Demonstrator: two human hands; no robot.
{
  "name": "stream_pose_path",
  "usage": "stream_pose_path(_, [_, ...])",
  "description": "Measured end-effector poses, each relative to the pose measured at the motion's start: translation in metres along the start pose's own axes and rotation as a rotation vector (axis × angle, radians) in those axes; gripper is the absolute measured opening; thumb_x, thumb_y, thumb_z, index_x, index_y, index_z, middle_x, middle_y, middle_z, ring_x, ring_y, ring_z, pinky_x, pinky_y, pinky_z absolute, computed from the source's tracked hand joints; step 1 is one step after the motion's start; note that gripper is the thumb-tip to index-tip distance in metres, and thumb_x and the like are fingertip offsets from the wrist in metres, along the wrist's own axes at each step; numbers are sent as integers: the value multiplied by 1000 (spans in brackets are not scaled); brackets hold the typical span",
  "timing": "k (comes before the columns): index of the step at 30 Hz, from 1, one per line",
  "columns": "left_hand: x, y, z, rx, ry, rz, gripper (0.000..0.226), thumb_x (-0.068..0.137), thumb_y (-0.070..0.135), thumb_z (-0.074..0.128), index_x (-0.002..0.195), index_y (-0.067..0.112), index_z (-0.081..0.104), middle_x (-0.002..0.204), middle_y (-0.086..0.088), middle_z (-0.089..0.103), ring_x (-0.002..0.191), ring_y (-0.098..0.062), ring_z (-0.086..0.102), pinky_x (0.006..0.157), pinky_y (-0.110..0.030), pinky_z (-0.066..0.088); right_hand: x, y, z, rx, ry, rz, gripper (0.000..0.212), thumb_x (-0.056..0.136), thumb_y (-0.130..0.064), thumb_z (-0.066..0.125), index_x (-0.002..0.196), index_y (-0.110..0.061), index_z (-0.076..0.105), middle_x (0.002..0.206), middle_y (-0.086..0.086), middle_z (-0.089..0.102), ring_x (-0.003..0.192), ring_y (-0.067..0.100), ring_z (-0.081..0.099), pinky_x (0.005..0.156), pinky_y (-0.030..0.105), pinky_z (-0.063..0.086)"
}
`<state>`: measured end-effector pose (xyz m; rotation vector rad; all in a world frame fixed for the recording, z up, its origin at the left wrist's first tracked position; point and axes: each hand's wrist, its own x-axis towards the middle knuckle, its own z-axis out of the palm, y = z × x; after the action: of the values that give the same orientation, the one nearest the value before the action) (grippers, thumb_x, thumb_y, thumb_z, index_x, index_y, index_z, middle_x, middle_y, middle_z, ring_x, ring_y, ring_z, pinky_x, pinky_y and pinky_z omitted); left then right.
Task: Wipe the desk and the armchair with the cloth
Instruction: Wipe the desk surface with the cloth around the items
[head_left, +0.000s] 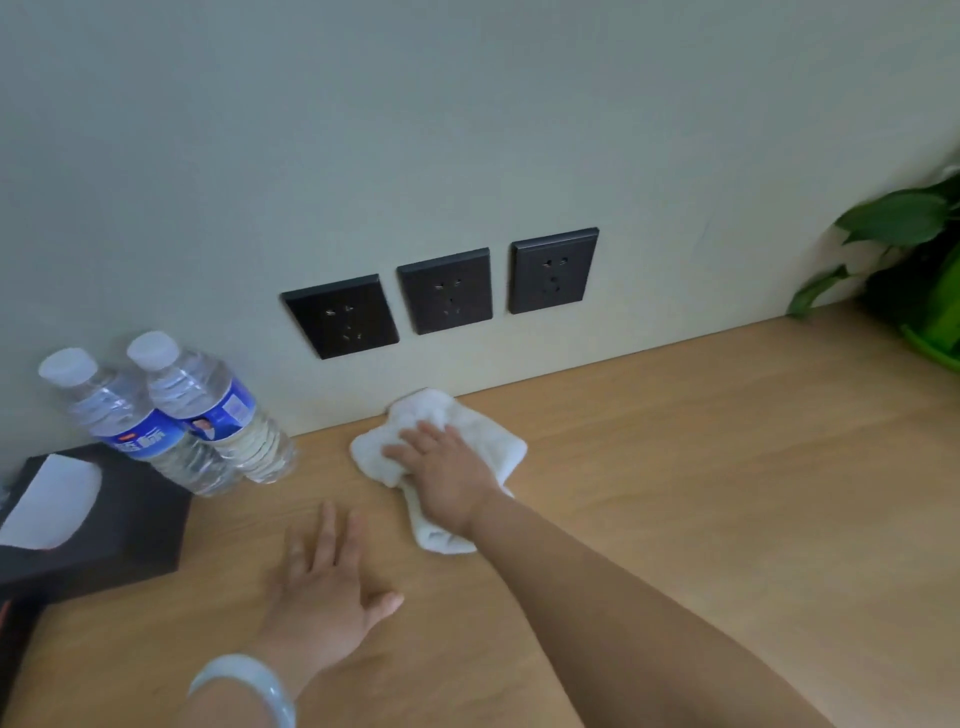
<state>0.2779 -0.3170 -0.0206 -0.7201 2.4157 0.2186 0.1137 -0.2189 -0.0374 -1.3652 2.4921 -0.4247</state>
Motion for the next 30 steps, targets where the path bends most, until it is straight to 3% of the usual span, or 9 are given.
stream_pose_path(5, [16, 103, -12, 63, 104, 204, 109, 81, 78, 39, 145, 24, -32, 150, 0, -44, 143, -28, -30, 117, -59, -4, -59, 136, -50, 78, 177, 238, 44, 99, -18, 34, 142, -30, 38, 155, 0, 30, 147, 20, 13, 119, 40, 9])
stream_pose_path(10, [31, 219, -11, 86, 45, 298, 116, 70, 89, 33, 144, 28, -33, 146, 2, -49, 137, -47, -32, 111, -67, -8, -136, 257, -93, 49, 291, 491, 43, 101, -18, 34, 142, -28, 39, 152, 2, 33, 142, 21, 23, 118, 36, 15])
stream_pose_path(15, [50, 298, -25, 171, 112, 457, 118, 65, 93, 29, 146, 30, -30, 149, 5, -44, 140, -30, -36, 111, -69, -8, -177, 345, -122, -17, 303, 652, 52, 94, -9, 41, 144, -25, 32, 153, 4, 30, 142, 21, 21, 118, 38, 17])
stream_pose_path(18, [57, 336, -31, 171, 31, 447, 123, 59, 95, 37, 142, 37, -33, 147, 6, -47, 137, -35, -39, 107, -74, -9, -194, 392, -139, -91, 285, 820, 61, 91, -12, 47, 146, -23, 24, 152, 8, 29, 140, 26, 24, 115, 41, 22])
stream_pose_path(24, [60, 352, -37, 199, -43, 370, 130, 53, 96, 44, 136, 41, -40, 138, 8, -57, 133, -40, -43, 101, -80, -4, -204, 414, -153, -81, 264, 943, 53, 95, -23, 39, 145, -23, 23, 151, 14, 29, 137, 32, 28, 113, 43, 24])
stream_pose_path(30, [56, 355, -45, 215, -58, 347, 124, 57, 95, 44, 129, 42, -43, 138, 12, -55, 138, -37, -37, 106, -77, 6, -282, 375, -123, -37, 339, 851, 49, 95, -19, 36, 143, -25, 28, 155, 9, 26, 145, 29, 19, 117, 40, 23])
